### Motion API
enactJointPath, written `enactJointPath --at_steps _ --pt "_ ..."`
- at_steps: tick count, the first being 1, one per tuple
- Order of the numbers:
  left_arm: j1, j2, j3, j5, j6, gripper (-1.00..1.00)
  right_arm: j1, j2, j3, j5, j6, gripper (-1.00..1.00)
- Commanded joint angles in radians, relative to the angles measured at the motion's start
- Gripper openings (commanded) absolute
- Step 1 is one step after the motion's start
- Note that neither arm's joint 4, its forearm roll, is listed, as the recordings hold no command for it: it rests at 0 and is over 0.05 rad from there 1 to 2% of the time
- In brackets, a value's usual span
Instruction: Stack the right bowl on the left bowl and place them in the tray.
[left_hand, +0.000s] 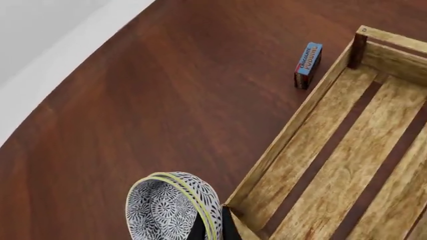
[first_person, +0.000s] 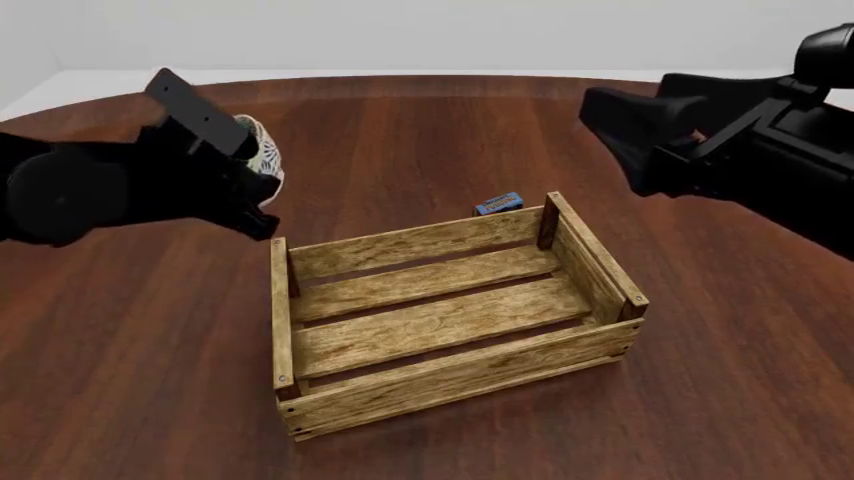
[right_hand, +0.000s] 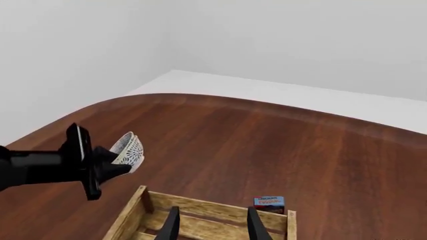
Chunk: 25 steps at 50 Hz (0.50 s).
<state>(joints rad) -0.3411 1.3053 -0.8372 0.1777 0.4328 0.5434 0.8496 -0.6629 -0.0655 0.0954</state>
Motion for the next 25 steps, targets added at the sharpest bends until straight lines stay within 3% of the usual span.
enactJointPath --at_steps 1,25 --pt "-0.078 0.005 -0.032 -0.004 0.041 -1.0 -0.018 0.003 -0.004 -0.001 0.003 1.0" --pt "-0.243 0.158 -0.075 -0.053 0.089 -1.0 -0.053 0.016 -0.013 -0.004 0.006 1.0"
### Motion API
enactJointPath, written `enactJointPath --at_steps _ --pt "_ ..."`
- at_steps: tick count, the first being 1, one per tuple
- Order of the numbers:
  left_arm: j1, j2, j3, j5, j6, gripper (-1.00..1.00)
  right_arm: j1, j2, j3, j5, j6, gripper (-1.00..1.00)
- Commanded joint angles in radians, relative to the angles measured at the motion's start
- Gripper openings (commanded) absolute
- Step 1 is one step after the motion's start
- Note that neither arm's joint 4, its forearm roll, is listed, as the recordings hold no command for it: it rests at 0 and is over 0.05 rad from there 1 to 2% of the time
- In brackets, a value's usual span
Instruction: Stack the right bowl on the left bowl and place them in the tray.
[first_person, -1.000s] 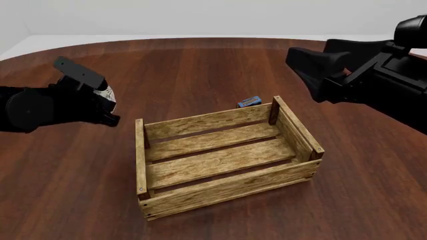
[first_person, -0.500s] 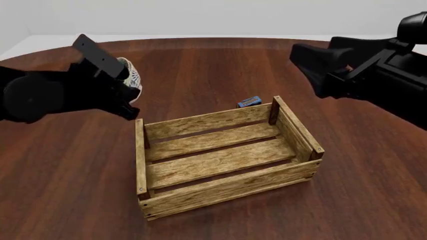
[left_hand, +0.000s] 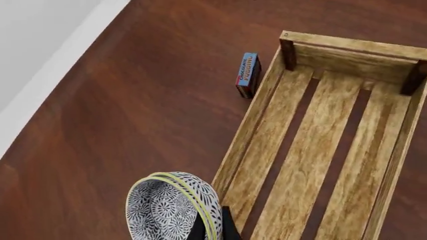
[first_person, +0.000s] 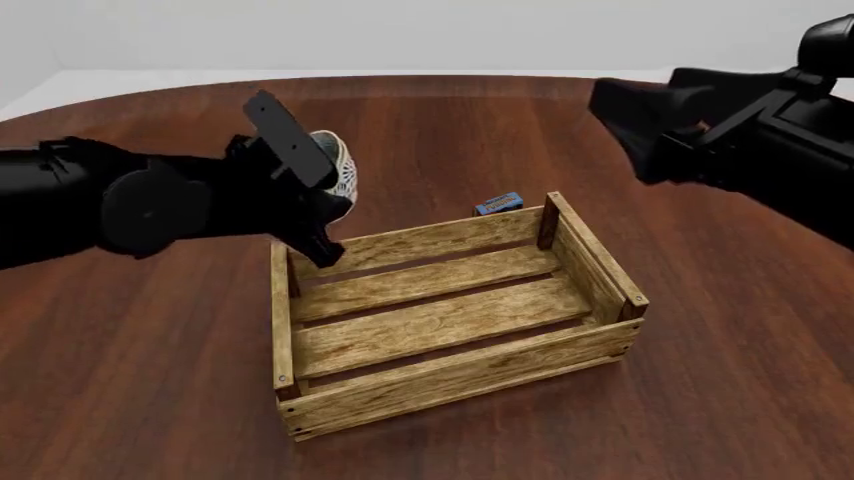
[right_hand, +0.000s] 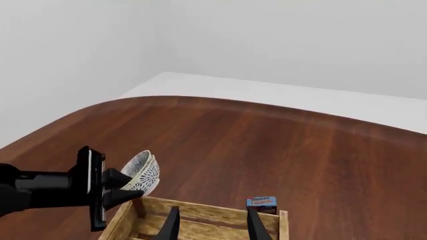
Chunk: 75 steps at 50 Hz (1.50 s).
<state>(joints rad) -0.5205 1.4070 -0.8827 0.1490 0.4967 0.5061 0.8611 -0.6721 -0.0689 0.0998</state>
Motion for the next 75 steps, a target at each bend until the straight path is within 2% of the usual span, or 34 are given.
enactJointPath --at_steps 1,8,17,30,43,75 --pt "-0.069 0.067 -0.029 -0.031 0.032 -1.0 -0.02 0.006 -0.005 -0.001 0.001 1.0" --pt "-0.093 0.122 -0.04 -0.062 0.055 -1.0 -0.022 0.004 -0.005 0.002 0.003 1.0" --pt "-0.133 0.176 -0.083 -0.056 0.041 -1.0 -0.029 0.005 -0.009 0.002 0.007 1.0" --pt "-0.173 0.277 -0.107 -0.071 0.059 -1.0 -0.041 0.009 -0.012 0.0 0.011 1.0" --pt "-0.191 0.378 -0.117 -0.1 0.094 -1.0 -0.051 -0.005 -0.011 0.008 0.013 1.0" --pt "-0.207 0.516 -0.118 -0.156 0.108 -1.0 -0.05 -0.016 -0.008 0.01 0.013 1.0"
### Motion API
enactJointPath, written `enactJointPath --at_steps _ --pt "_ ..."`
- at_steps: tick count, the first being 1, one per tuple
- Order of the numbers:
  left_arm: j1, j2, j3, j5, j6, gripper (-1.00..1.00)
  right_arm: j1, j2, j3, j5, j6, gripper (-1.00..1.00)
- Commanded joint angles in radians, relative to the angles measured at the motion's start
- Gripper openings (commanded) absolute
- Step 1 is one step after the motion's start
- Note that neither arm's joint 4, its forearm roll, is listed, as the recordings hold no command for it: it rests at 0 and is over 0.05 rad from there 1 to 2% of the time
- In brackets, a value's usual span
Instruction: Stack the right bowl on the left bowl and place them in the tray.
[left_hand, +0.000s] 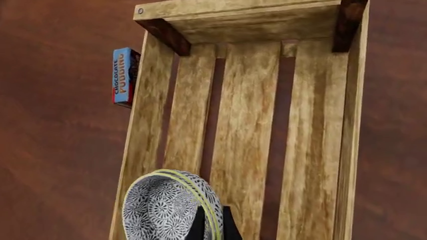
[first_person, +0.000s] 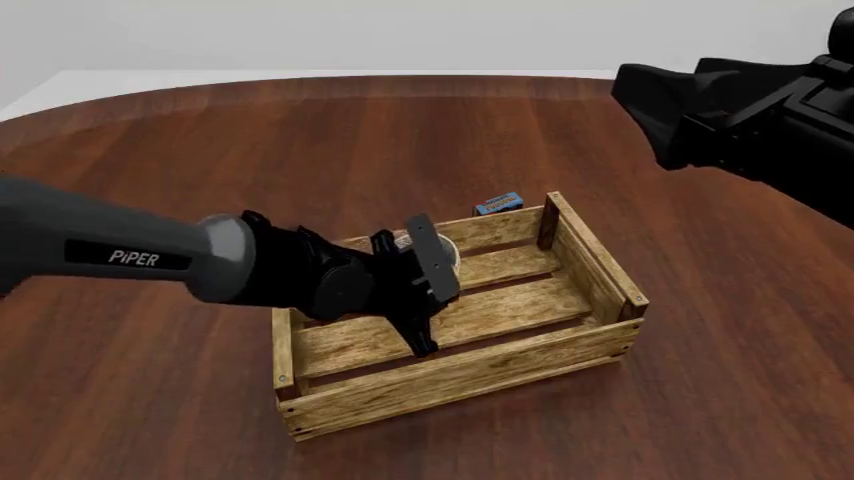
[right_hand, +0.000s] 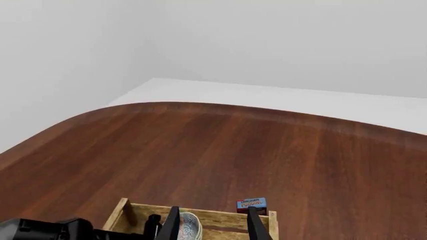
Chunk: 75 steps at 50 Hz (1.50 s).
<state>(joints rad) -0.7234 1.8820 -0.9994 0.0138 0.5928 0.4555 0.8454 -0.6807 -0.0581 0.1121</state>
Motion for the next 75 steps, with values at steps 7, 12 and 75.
enactJointPath --at_steps 7,12,75 --pt "-0.006 0.056 0.001 -0.025 0.015 -1.0 0.002 -0.001 0.0 0.001 -0.001 1.0" --pt "-0.007 0.067 0.005 -0.032 0.019 -1.0 0.002 -0.001 0.001 0.0 -0.001 1.0" --pt "0.022 -0.368 0.178 0.002 -0.002 1.0 0.011 0.002 0.003 0.001 -0.009 1.0"
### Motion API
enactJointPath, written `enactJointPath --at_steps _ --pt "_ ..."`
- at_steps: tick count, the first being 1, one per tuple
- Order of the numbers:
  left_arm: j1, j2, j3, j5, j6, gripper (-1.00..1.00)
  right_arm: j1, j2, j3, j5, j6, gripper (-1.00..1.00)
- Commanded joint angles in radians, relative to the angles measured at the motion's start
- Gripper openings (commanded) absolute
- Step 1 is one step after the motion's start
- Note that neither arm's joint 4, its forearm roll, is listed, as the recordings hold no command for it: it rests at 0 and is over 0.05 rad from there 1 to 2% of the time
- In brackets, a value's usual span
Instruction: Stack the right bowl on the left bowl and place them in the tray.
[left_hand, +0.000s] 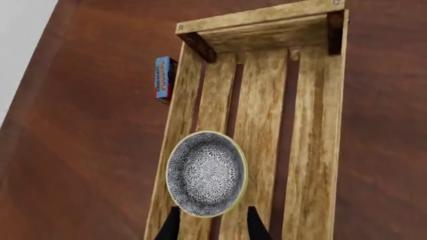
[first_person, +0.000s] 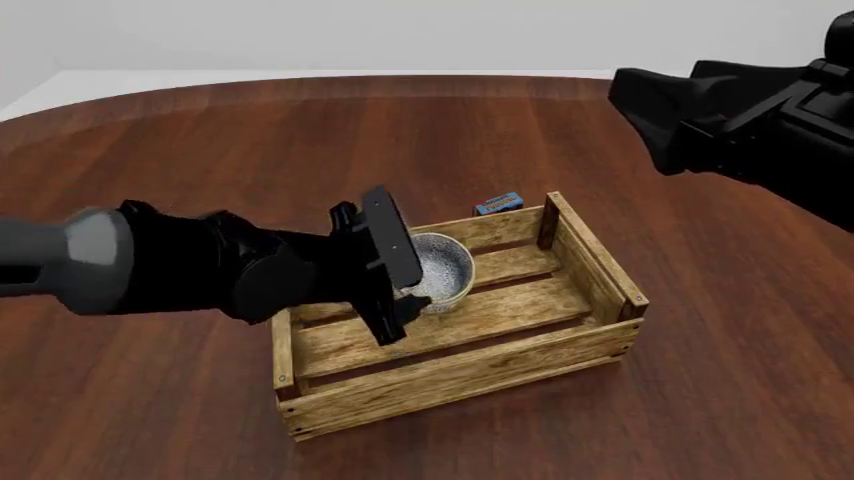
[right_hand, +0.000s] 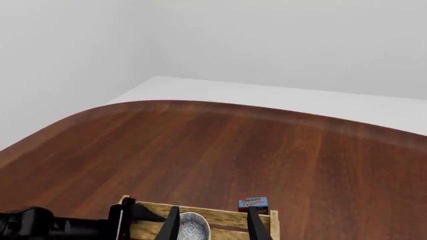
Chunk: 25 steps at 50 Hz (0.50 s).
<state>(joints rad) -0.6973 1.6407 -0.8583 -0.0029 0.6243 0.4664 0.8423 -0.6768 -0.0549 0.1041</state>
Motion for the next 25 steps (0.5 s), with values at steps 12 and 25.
enactJointPath --at_steps 12,25 --pt "0.034 -0.352 0.064 0.067 -0.126 1.0 0.001 0.011 0.0 -0.006 -0.004 1.0" --pt "0.111 -0.632 0.084 0.115 -0.306 1.0 -0.011 0.0 0.003 -0.005 -0.005 1.0"
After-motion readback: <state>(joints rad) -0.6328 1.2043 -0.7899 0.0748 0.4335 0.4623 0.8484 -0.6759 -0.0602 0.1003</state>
